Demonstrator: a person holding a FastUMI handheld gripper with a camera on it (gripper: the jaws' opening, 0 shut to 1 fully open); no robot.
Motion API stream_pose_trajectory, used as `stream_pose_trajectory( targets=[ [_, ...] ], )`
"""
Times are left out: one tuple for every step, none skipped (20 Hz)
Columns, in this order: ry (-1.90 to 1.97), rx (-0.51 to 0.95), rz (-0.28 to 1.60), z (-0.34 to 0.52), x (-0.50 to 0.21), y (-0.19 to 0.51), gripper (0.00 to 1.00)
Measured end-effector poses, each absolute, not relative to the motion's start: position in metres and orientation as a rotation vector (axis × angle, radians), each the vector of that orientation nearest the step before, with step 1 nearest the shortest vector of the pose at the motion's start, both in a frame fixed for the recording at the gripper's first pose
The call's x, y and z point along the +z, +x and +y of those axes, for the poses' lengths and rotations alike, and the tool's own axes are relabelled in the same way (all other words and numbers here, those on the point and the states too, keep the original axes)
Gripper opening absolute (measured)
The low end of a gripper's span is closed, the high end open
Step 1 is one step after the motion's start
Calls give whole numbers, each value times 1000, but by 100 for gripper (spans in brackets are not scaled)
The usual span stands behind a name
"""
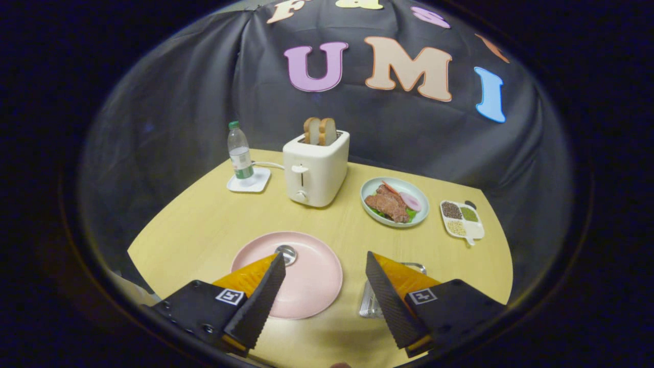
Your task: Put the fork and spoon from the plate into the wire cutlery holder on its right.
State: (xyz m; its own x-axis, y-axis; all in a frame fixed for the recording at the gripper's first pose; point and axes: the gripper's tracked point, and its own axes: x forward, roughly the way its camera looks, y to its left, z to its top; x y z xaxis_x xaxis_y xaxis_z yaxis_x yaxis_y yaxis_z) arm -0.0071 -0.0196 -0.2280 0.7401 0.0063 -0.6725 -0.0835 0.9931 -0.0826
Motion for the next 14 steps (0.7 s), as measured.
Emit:
stream_pose_trajectory(
  targets=[
    [-121, 40, 720, -16, -230, -7, 100],
    [-128, 34, 710, -10, -233, -9, 100],
    [-128, 36, 711, -3, -239, -11, 100],
    [-125, 35, 713, 4, -245, -12, 100],
    [-120, 33, 716, 10, -251, -13, 100],
    [-120, 30, 721, 15, -256, -14, 100],
    [-118, 29, 723, 19, -263, -15, 100],
    [-116, 31, 734, 24, -270, -16, 100],
    [-114, 33, 740, 29, -276, -16, 100],
    [-117, 31, 748, 33, -282, -17, 100],
    [-120, 31, 755, 35, -289, -17, 100],
    [-123, 33, 766, 37, -295, -18, 100],
    [-127, 37, 783, 41, -303, -21, 100],
    [-129, 39, 798, 44, -309, -24, 100]
  ],
)
